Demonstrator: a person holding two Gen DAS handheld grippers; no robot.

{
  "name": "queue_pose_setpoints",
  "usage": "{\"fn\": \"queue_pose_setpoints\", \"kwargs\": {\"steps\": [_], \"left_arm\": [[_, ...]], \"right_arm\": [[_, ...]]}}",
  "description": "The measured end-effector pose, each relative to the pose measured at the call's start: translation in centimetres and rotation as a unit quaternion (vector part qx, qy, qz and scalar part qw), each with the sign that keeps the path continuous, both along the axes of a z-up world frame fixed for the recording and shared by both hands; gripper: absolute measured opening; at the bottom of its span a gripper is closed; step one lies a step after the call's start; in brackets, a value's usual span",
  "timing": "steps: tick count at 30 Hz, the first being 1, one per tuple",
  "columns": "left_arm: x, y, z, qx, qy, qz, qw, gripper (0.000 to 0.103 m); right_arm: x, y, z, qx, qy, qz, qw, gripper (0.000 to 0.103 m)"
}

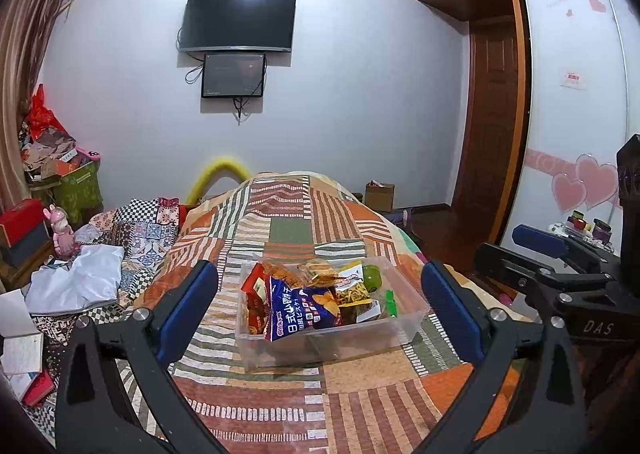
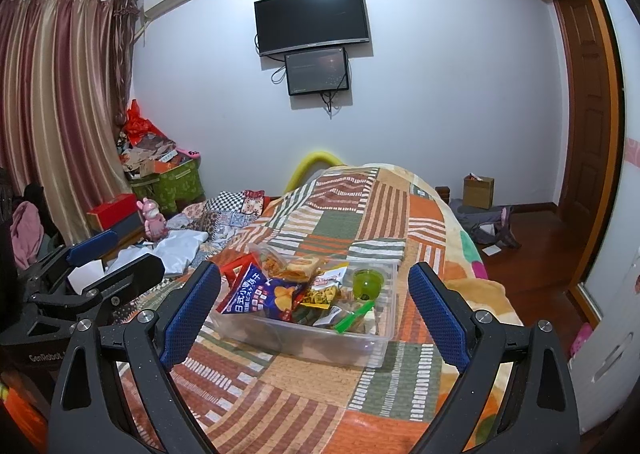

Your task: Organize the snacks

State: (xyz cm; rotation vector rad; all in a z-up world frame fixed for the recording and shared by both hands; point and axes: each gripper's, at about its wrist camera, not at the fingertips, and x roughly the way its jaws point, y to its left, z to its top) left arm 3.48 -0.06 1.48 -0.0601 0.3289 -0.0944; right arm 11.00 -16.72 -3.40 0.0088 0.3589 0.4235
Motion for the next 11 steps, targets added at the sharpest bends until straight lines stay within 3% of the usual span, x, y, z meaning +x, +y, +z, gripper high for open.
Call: {"fn": "queue_pose_setpoints", "kwargs": {"steps": [11], "left_arm": [[0.13, 0.43, -0.28, -0.005, 0.001, 0.006, 1.0, 0.103]], "right_arm": [[0.12, 0.0, -0.45, -0.001, 0.005, 0.0, 1.0, 0.095]]}}
